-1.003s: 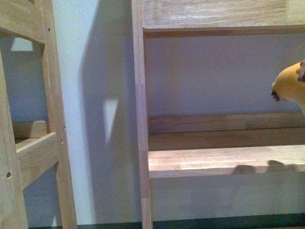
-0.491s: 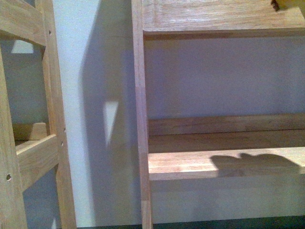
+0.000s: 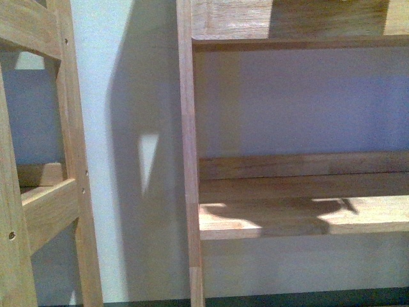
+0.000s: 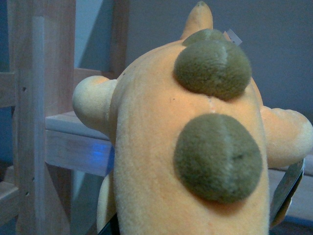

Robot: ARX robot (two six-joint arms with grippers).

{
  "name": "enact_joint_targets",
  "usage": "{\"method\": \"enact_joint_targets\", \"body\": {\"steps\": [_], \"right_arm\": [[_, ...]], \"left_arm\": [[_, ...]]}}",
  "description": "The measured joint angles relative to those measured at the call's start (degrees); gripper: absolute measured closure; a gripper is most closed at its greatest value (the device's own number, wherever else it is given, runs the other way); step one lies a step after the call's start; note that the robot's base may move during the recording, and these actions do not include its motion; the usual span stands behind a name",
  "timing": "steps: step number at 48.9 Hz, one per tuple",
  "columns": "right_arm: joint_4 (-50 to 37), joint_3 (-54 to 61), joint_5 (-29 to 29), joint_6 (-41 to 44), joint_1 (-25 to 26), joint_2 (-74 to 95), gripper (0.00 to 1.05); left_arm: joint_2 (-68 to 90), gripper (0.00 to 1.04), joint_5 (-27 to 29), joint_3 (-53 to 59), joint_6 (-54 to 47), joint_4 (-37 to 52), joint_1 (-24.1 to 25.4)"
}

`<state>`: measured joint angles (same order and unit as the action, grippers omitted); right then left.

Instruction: Put away toys

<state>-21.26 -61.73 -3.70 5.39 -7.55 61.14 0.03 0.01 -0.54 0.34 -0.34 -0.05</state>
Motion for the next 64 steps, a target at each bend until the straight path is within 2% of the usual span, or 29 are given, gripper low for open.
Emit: {"method": "enact_joint_targets", "body": {"steps": [13,33,64], "right_arm": [[2.0,-11.6,0.3,3.9,-4.7,10.6,0.85],[5.5,-24.5,-0.7,4.5,-5.6,21.6,0.85],[10.6,-41.0,1.6,1.8,-6.8,32.6,0.85]], "left_arm": [[0.0,0.06,0.0,0.0,0.0,0.0,0.0],[0.0,0.06,0.0,0.0,0.0,0.0,0.0],[0.0,0.06,0.0,0.0,0.0,0.0,0.0]]}}
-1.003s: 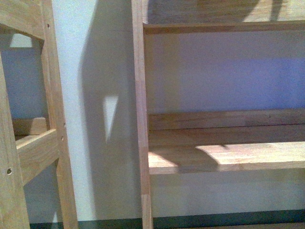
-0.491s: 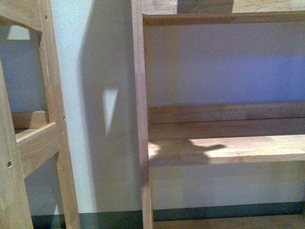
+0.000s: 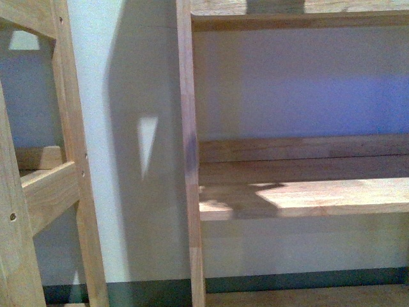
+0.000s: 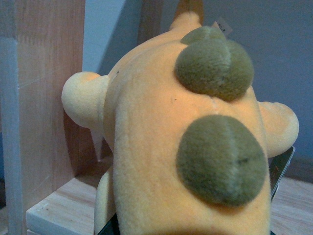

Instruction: Put away toys

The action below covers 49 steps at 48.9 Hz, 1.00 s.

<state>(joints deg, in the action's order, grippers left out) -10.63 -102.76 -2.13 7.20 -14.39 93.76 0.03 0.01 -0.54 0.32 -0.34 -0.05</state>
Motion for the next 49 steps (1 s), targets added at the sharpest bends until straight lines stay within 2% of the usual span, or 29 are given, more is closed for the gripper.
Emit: {"method": "enact_joint_targets", "body": {"steps": [28,42,46,49], "right_arm": [[9.4,-15.7,0.4,-5.0,2.1,9.6,0.84],[7.5,-15.8,0.5,-4.9,1.4,9.7,0.27],[6.6,-14.7,0.5,-4.8,1.4,9.1,0.20],[5.4,-13.2,0.6,-4.8,1.6,8.0,0.09]], "left_arm": [[0.0,0.06,0.0,0.0,0.0,0.0,0.0],[0.0,0.06,0.0,0.0,0.0,0.0,0.0],[0.0,0.06,0.0,0.0,0.0,0.0,0.0],[0.0,0.06,0.0,0.0,0.0,0.0,0.0]]}}
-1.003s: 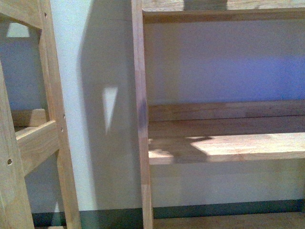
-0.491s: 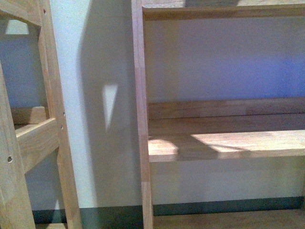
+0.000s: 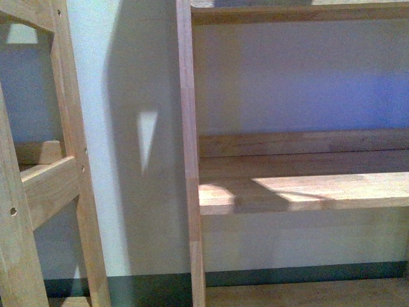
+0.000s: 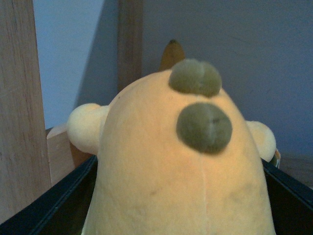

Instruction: Put away toys

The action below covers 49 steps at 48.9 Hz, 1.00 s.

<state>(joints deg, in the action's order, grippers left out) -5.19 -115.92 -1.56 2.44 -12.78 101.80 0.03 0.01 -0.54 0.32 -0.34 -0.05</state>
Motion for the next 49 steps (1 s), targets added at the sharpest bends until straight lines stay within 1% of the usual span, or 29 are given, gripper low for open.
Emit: {"method": "enact_joint_targets", "body": {"steps": [3,8,17,23,29,40,49], "right_arm": [[-1.4,1.7,-0.2,0.0,0.3,-1.4,0.00],[-3.8,6.0,-0.5,0.0,1.1,-5.4,0.00],[-6.1,10.8,-0.6,-0.2,2.0,-10.5,0.00],[-7.6,16.1,-0.6,-0.6,2.6,-15.4,0.00],[-7.9,20.9,0.5,-1.2,3.1,-19.5,0.00],[-9.5,40.2,2.6,-2.7,5.8,-35.5,0.00],[-10.3,52.1,2.2,-5.0,8.9,-45.6,0.00]], "left_arm": [[0.0,0.06,0.0,0.0,0.0,0.0,0.0],[0.0,0.06,0.0,0.0,0.0,0.0,0.0],[0.0,0.06,0.0,0.0,0.0,0.0,0.0],[0.0,0.06,0.0,0.0,0.0,0.0,0.0],[0.0,0.06,0.0,0.0,0.0,0.0,0.0],[0.0,0.06,0.0,0.0,0.0,0.0,0.0],[0.0,0.06,0.0,0.0,0.0,0.0,0.0]]}}
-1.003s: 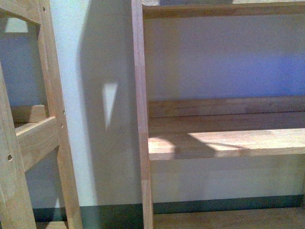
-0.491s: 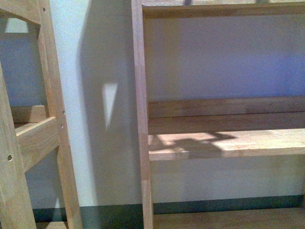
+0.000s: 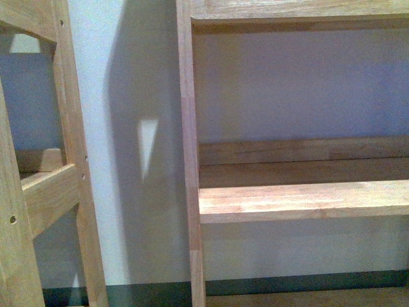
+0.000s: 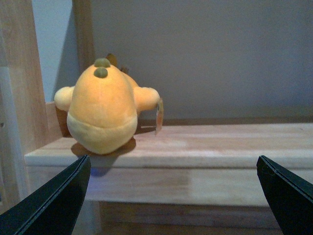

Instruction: Put away toys

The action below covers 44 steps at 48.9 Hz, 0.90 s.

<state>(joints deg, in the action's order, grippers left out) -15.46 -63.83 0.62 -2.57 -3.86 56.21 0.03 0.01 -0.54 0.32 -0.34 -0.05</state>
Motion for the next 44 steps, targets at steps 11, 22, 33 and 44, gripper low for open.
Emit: {"method": "enact_joint_targets", "body": {"steps": [11,22,33,44], "right_arm": [[-1.0,21.6,1.7,-1.1,0.1,-15.3,0.00],[14.3,29.8,-0.4,1.6,2.6,-21.9,0.28],[10.4,40.5,-0.7,2.1,3.7,-27.6,0.64],[7.4,48.9,-0.7,2.2,3.7,-32.8,0.86]], "left_arm": [[0.0,0.06,0.0,0.0,0.0,0.0,0.0],[0.0,0.06,0.0,0.0,0.0,0.0,0.0],[0.0,0.06,0.0,0.0,0.0,0.0,0.0],[0.0,0.06,0.0,0.0,0.0,0.0,0.0]]}}
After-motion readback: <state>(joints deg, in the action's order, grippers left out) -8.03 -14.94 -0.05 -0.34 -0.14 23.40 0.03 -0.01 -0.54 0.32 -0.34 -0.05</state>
